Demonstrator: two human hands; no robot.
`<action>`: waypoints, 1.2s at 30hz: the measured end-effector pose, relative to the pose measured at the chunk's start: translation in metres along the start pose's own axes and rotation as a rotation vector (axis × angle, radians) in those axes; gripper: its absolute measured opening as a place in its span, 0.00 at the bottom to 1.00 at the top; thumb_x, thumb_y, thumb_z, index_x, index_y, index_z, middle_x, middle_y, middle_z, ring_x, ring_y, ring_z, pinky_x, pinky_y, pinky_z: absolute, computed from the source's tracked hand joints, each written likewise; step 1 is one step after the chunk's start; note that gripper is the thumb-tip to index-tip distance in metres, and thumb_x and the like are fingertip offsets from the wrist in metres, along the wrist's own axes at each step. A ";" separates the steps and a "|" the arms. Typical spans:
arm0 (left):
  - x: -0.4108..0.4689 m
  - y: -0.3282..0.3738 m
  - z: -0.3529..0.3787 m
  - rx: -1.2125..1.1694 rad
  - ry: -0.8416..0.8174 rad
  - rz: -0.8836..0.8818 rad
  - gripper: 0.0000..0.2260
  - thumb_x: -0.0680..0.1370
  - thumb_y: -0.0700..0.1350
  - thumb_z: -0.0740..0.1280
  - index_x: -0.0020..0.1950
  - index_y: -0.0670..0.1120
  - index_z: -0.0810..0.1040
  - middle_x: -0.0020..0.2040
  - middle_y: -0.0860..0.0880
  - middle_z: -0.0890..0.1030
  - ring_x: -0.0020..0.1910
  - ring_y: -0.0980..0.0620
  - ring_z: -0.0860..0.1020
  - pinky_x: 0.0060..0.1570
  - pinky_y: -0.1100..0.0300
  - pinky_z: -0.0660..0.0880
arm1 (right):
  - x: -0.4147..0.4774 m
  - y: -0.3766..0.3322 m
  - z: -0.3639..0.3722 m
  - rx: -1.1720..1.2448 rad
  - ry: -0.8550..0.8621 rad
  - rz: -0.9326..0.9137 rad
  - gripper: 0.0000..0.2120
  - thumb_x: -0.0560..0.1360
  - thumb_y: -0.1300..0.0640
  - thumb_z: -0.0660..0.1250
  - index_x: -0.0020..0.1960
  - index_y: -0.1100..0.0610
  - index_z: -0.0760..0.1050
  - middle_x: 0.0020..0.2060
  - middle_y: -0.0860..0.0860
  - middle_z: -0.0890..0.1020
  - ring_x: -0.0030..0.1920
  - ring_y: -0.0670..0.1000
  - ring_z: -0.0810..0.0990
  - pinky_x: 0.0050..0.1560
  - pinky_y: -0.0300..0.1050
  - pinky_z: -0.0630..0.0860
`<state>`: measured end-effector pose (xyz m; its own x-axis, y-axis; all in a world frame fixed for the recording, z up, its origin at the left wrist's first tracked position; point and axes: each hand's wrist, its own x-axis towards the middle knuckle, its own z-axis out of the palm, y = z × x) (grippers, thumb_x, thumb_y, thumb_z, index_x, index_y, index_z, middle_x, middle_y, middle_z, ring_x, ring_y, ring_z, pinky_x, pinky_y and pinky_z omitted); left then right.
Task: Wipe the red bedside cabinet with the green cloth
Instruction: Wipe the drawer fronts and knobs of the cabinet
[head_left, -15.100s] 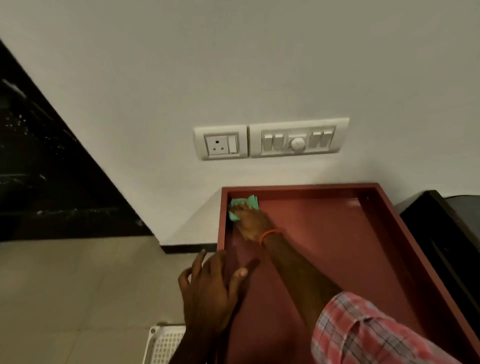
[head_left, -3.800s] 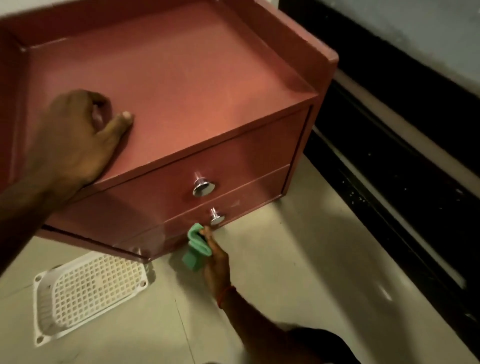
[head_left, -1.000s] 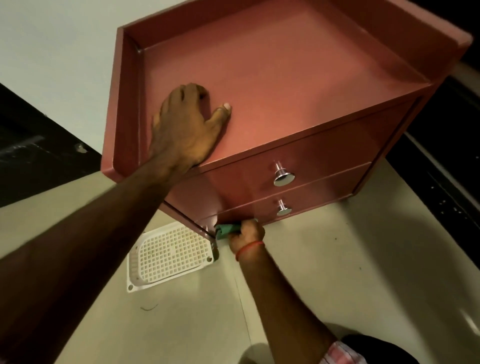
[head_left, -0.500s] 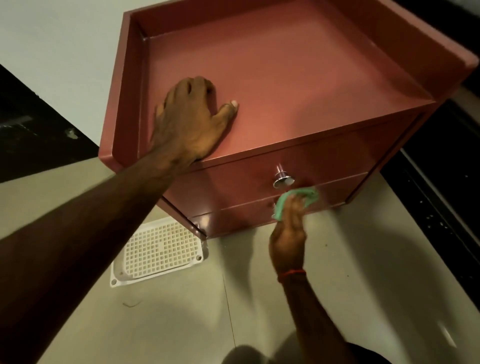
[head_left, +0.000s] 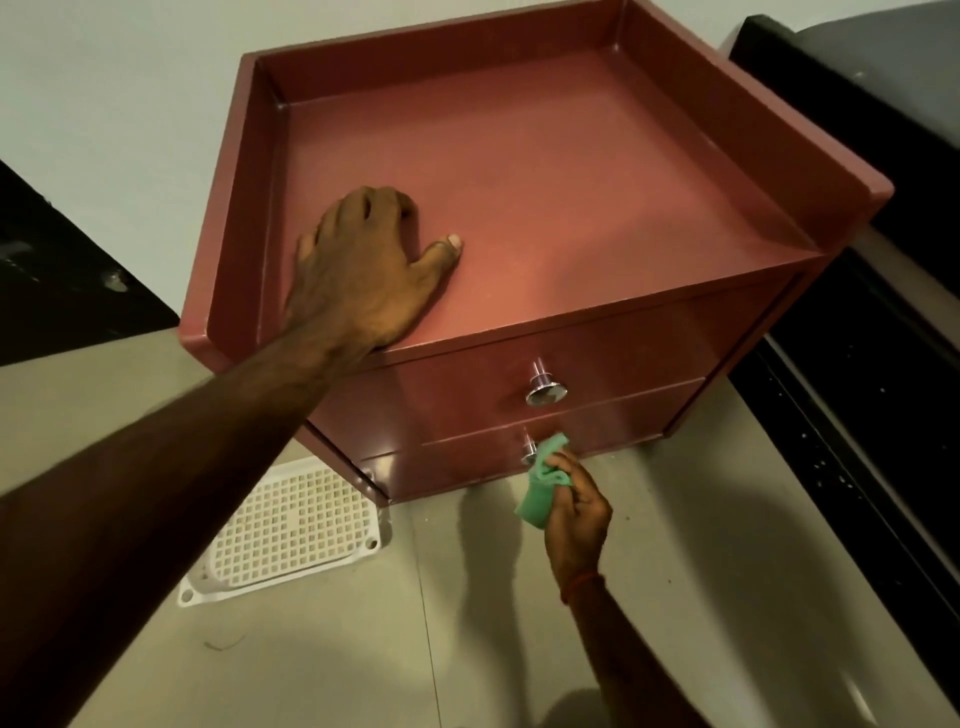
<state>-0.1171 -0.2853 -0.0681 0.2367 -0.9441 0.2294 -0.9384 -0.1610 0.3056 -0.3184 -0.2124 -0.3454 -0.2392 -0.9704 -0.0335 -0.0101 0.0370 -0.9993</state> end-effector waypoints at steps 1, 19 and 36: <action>0.000 0.000 0.000 0.002 0.001 0.002 0.28 0.81 0.66 0.60 0.73 0.49 0.71 0.71 0.47 0.74 0.71 0.43 0.71 0.72 0.42 0.64 | -0.001 0.004 0.006 0.221 0.143 0.249 0.18 0.71 0.70 0.60 0.53 0.56 0.83 0.54 0.55 0.84 0.57 0.57 0.82 0.56 0.48 0.79; 0.000 0.001 -0.003 0.011 0.016 -0.011 0.27 0.79 0.67 0.61 0.70 0.51 0.72 0.69 0.48 0.75 0.70 0.43 0.71 0.68 0.42 0.68 | -0.017 -0.221 0.021 0.003 0.099 -0.433 0.28 0.75 0.69 0.59 0.74 0.56 0.66 0.73 0.52 0.70 0.74 0.49 0.68 0.72 0.48 0.68; -0.008 0.000 -0.009 -0.238 0.148 0.065 0.21 0.81 0.64 0.57 0.43 0.50 0.79 0.39 0.55 0.80 0.44 0.48 0.79 0.47 0.51 0.70 | 0.068 -0.287 0.028 -1.191 -0.437 -0.762 0.26 0.74 0.53 0.47 0.65 0.48 0.75 0.64 0.55 0.79 0.65 0.64 0.75 0.65 0.62 0.71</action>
<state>-0.1165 -0.2750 -0.0621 0.2284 -0.8954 0.3823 -0.8716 -0.0131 0.4901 -0.3044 -0.2953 -0.0619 0.4916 -0.8307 0.2613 -0.8200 -0.5426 -0.1822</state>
